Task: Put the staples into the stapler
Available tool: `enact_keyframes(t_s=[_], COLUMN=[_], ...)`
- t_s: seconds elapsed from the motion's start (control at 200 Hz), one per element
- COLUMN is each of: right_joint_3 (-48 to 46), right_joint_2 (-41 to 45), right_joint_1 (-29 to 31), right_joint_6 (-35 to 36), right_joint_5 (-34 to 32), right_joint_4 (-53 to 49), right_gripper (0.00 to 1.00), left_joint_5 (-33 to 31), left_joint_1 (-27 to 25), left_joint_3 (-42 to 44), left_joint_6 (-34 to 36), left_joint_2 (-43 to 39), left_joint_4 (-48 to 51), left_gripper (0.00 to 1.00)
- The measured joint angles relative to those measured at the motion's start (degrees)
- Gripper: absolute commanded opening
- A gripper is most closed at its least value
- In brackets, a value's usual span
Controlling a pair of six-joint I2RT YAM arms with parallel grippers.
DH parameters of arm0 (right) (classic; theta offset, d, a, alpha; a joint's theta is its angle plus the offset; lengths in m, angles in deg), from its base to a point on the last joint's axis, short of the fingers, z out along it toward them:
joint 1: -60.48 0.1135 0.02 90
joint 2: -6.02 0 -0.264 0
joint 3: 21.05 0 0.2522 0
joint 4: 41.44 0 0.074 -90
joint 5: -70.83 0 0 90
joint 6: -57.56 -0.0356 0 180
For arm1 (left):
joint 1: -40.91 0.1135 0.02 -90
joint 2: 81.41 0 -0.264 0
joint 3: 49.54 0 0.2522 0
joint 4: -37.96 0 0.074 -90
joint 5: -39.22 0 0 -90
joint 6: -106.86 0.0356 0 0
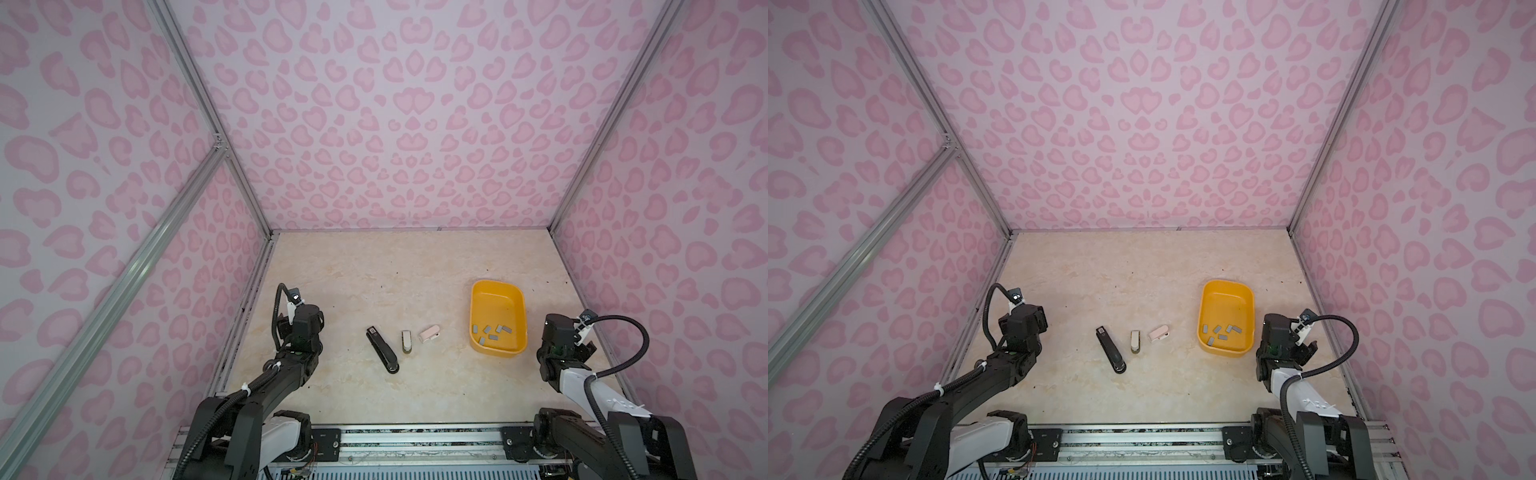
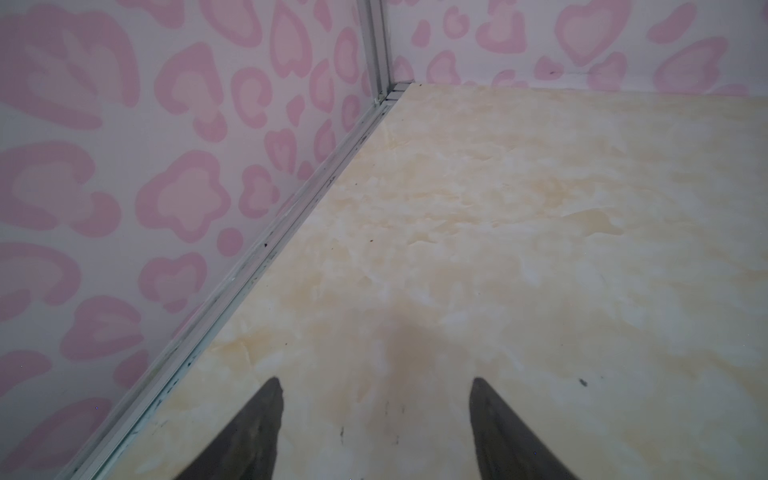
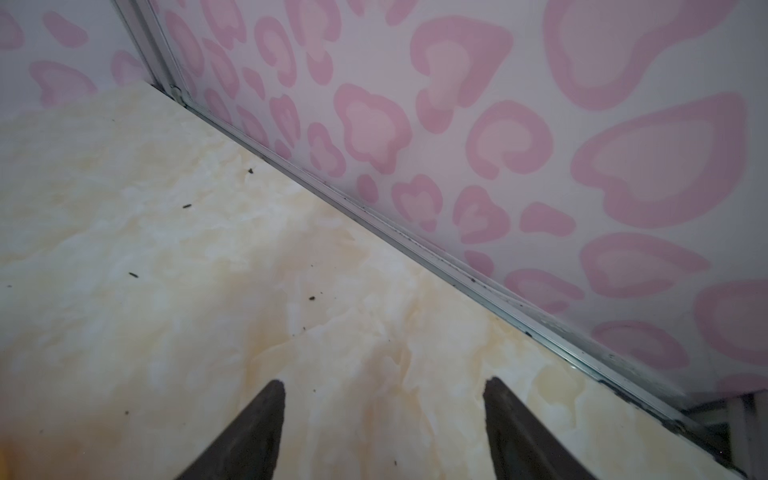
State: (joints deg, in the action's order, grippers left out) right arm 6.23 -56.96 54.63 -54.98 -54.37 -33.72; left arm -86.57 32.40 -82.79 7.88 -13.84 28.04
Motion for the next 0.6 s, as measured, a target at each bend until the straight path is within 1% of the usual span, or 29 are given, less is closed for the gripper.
enact_keyframes(t_s=[0.06, 0.135, 0.215, 0.27, 0.285, 0.315, 0.375, 0.445, 0.475, 0.5, 0.535, 0.6], right_joint_3=[-0.04, 0.42, 2.86, 4.68, 5.07, 5.97, 7.37, 6.58, 5.44, 4.33, 2.71, 1.92], right_joint_2=[-2.4, -6.25, -11.8, -15.82, -16.61, -17.62, -18.25, -18.99, -19.98, -21.79, -24.76, -24.63], right_joint_1=[-0.11, -0.28, -0.26, 0.2, 0.39, 0.83, 1.75, 3.23, 4.59, 5.62, 6.93, 7.61], right_joint_6=[1.64, 2.16, 3.21, 4.55, 4.87, 5.64, 7.28, 9.88, 11.47, 12.61, 14.19, 15.63], right_joint_5=[4.04, 7.21, 10.6, 12.55, 12.94, 13.81, 15.37, 17.51, 17.75, 18.34, 19.23, 18.95], right_joint_4=[5.22, 10.58, 14.67, 18.56, 19.3, 19.28, 19.74, 24.09, 26.82, 29.81, 34.07, 32.5], right_gripper=[0.84, 0.84, 0.84, 0.84, 0.84, 0.83, 0.83, 0.87, 0.93, 0.96, 0.97, 0.97], left_joint_5=[0.5, 0.74, 1.79, 2.86, 3.37, 4.39, 5.75, 6.6, 6.88, 7.28, 8.0, 10.1], left_joint_1=[0.46, 0.72, 1.01, 1.07, 1.05, 1.05, 0.98, 1.07, 1.2, 1.42, 1.73, 2.64], left_joint_3=[-0.02, -0.31, -1.97, -3.28, -3.63, -4.09, -4.83, -4.57, -4.52, -4.48, -4.35, -3.72], left_joint_6=[0.02, 0.22, 1.16, 1.64, 1.75, 2.54, 3.61, 4.76, 5.2, 5.55, 6.03, 6.05], left_joint_2=[1.05, 2.86, 6.1, 8.28, 8.92, 9.94, 11.74, 14.34, 15.1, 15.41, 15.5, 15.45], left_joint_4=[-2.14, -4.31, -6.36, -7.98, -8.59, -9.9, -11.87, -16.46, -17.05, -17.16, -17.81, -20.28], left_gripper=[0.69, 0.68, 0.64, 0.64, 0.64, 0.69, 0.71, 0.71, 0.71, 0.72, 0.72, 0.74])
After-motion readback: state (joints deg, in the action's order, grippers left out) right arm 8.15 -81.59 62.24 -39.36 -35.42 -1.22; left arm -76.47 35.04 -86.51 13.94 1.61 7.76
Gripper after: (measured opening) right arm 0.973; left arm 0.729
